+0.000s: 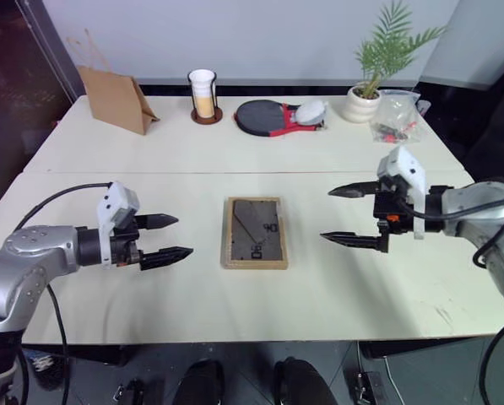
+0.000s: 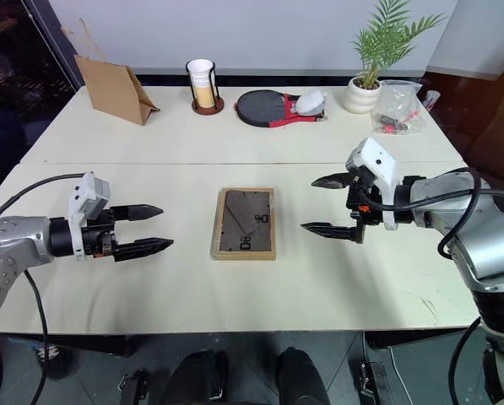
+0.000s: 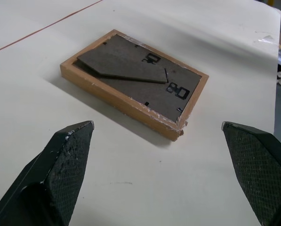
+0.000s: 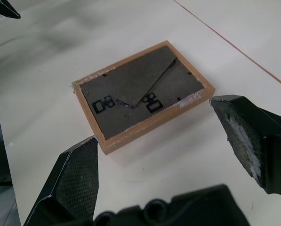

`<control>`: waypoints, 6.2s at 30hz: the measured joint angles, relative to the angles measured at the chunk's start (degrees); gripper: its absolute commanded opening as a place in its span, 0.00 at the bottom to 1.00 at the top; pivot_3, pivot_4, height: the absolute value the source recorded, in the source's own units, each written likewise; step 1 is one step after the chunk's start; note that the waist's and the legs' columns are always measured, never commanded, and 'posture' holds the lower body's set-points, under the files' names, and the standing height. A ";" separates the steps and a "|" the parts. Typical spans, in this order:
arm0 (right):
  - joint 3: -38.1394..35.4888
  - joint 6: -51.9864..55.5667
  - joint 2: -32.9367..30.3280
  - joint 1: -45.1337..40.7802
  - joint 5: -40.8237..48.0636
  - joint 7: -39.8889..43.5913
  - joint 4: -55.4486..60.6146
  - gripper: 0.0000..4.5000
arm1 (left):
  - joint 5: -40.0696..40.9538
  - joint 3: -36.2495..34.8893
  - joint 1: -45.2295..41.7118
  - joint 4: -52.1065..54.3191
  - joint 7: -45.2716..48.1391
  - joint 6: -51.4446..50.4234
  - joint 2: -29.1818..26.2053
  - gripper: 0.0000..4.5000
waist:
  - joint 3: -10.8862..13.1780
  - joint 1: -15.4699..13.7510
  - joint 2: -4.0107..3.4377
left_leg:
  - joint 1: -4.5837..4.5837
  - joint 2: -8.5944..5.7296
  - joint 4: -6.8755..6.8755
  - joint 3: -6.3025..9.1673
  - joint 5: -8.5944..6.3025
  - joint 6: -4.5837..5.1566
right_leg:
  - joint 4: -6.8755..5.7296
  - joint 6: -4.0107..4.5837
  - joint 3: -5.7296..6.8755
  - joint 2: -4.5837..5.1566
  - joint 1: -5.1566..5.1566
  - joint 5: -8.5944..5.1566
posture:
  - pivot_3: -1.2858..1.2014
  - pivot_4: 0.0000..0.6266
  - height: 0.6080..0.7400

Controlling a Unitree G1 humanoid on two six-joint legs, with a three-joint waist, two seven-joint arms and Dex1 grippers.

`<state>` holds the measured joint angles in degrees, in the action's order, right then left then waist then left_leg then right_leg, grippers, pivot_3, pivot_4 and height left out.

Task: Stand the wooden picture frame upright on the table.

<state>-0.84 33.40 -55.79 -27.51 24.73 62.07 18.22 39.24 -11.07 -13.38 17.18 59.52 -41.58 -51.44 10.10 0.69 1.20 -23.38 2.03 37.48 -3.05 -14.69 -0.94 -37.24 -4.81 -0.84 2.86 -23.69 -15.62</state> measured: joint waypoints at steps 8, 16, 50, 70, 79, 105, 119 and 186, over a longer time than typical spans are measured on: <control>0.04 -0.37 0.42 0.09 -0.30 -0.04 -0.57 0.98 | 1.51 -0.08 -0.23 0.84 -1.08 -0.81 0.92 1.00 | 0.00 0.02 0.00 | 0.00 0.01 0.01 0.00 0.00 0.00 | 0.00 0.00 0.00 0.00 0.00 0.00 | 0.52 0.24 1.00; 0.00 -0.41 0.42 1.67 -0.28 -0.05 -0.57 0.98 | 2.06 -0.19 -0.35 1.06 -2.04 -0.84 0.96 1.00 | 0.00 0.02 0.00 | 0.00 0.00 0.00 0.00 0.00 0.00 | 0.00 0.00 0.00 -0.01 0.01 0.00 | 0.52 0.24 1.00; 14.76 3.08 21.40 -4.80 -19.56 -23.89 -17.87 0.00 | -24.64 19.53 -10.27 -20.20 -16.08 16.13 19.78 0.00 | -0.02 -0.03 0.01 | -0.10 -0.10 0.44 -0.02 -0.05 0.09 | -0.18 -0.02 -0.01 -0.08 0.03 0.02 | 0.52 0.24 1.00; 19.45 9.35 29.93 -3.62 -22.37 -24.20 -14.72 0.00 | -25.99 20.35 -4.91 -10.42 -12.71 8.95 19.20 0.00 | -0.10 0.27 0.02 | -0.02 0.02 0.45 0.05 -0.10 0.15 | -0.23 -0.05 0.00 -0.09 0.10 0.03 | 0.52 0.24 1.00; 20.42 14.36 29.56 -3.03 -22.36 -23.31 -10.40 0.00 | -26.01 19.78 -5.02 -10.16 -12.45 7.46 18.55 0.00 | -0.10 0.25 0.02 | 0.00 -0.02 0.46 0.05 -0.10 0.16 | -0.24 -0.04 0.02 -0.11 0.11 0.03 | 0.52 0.24 1.00; 16.59 9.37 14.48 -0.88 -20.95 -13.61 -2.40 0.00 | 6.94 1.57 -5.94 -6.15 -6.26 -32.69 13.39 0.98 | -0.10 0.13 0.07 | -0.05 -0.05 0.50 0.09 -0.12 0.20 | -0.17 -0.05 0.05 -0.06 0.14 0.03 | 0.52 0.24 1.00; 24.82 8.75 23.10 -0.27 -22.25 -13.34 -5.13 0.00 | 8.76 -5.66 -11.23 -12.58 -23.76 -50.32 26.12 0.98 | -0.16 0.33 0.13 | 0.14 -0.02 0.50 0.20 -0.12 0.19 | -0.24 -0.03 0.05 -0.07 0.29 0.03 | 0.52 0.24 1.00; 2.88 32.60 25.24 -22.53 11.31 -11.75 -0.86 0.99 | 55.42 -5.79 -3.29 -12.88 -56.89 -29.23 31.20 0.24 | -0.17 0.08 0.16 | -0.10 -0.28 -0.23 0.24 -0.12 0.15 | 0.31 0.16 0.25 0.81 0.02 -0.06 | 0.52 0.24 1.00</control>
<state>2.04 66.00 -30.55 -50.04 36.03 50.32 17.36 94.66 -16.86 -16.67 4.30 2.63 -70.82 -20.24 9.94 0.77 1.36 -23.48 1.74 37.25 -2.81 -14.82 -0.79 -36.93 -4.65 -0.59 3.67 -23.66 -15.68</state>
